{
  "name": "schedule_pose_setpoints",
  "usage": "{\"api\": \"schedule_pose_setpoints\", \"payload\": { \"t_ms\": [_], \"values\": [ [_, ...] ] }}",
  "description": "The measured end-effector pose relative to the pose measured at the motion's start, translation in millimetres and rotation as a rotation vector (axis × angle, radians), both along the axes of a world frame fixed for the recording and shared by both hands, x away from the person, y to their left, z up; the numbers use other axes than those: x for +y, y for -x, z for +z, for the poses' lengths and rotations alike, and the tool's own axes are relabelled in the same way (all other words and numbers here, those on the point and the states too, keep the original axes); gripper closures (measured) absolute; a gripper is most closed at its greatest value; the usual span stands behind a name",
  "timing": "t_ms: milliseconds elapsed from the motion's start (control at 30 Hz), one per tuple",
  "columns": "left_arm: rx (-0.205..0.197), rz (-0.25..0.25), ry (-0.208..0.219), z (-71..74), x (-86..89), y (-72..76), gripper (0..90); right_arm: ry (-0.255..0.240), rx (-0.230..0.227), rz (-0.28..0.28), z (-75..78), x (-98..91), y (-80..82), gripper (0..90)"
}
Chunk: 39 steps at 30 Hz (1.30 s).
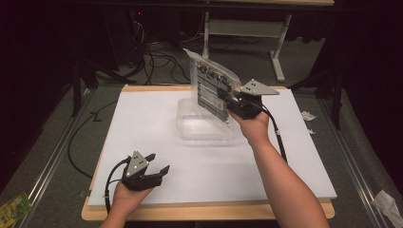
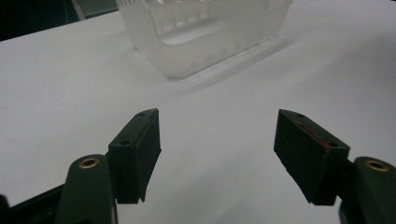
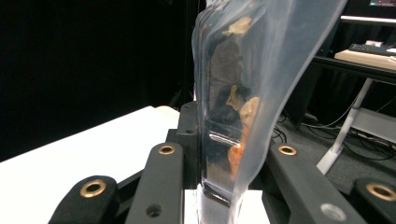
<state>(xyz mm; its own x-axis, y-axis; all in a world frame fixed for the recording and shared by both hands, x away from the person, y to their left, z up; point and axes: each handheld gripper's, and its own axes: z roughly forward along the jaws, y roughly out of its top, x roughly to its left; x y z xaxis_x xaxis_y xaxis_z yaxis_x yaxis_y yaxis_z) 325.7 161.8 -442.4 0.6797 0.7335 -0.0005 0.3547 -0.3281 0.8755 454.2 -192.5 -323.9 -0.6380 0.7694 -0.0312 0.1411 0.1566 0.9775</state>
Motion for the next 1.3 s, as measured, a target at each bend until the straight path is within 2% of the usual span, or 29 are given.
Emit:
{"api": "schedule_pose_setpoints", "payload": {
  "t_ms": [167,333,367,400,433,567,600,633,667,700,933,1300],
  "values": [
    [0.002,-0.004,0.000,-0.8,0.0,-0.6,32.0,0.015,0.002,0.001,-8.0,10.1,-11.7,75.7],
    [0.004,-0.009,0.001,-1.0,-0.7,-1.0,32.0,0.008,0.006,0.004,-13.7,18.2,-18.2,75.7],
    [-0.034,-0.023,-0.016,-0.6,0.2,-3.9,32.0,0.009,0.004,0.006,-13.9,19.9,-19.0,75.7],
    [0.005,-0.012,0.002,-1.0,-1.5,-0.8,32.0,0.013,0.001,0.003,-14.0,21.2,-19.4,75.7],
    [0.008,-0.015,0.001,-1.0,-1.7,-0.6,32.0,0.022,-0.006,0.009,-14.0,22.9,-20.7,75.7],
    [0.007,-0.019,-0.002,-1.0,-2.3,-0.2,32.0,0.049,-0.014,0.008,-14.6,26.8,-24.5,75.7],
    [-0.012,-0.029,-0.006,-0.9,-1.9,-1.6,32.0,0.055,-0.014,0.005,-15.4,27.3,-25.1,75.7],
    [0.006,-0.018,-0.004,-1.0,-2.0,-0.2,32.0,0.058,-0.017,0.006,-16.4,27.5,-26.1,75.7],
    [-0.007,-0.025,-0.003,-1.1,-1.7,-1.4,32.0,0.053,-0.010,0.008,-17.6,27.7,-26.7,75.7],
    [0.007,-0.016,0.000,-1.2,-1.5,-0.6,32.0,0.056,-0.011,0.008,-18.6,28.0,-27.6,75.7],
    [0.006,-0.016,0.001,-1.1,-1.5,-1.0,32.1,0.093,-0.023,0.009,-24.0,32.3,-29.7,75.7],
    [0.005,-0.016,0.002,-1.2,-1.4,-1.0,32.2,0.075,-0.009,0.016,-34.2,35.1,-28.6,75.8]
  ]
}}
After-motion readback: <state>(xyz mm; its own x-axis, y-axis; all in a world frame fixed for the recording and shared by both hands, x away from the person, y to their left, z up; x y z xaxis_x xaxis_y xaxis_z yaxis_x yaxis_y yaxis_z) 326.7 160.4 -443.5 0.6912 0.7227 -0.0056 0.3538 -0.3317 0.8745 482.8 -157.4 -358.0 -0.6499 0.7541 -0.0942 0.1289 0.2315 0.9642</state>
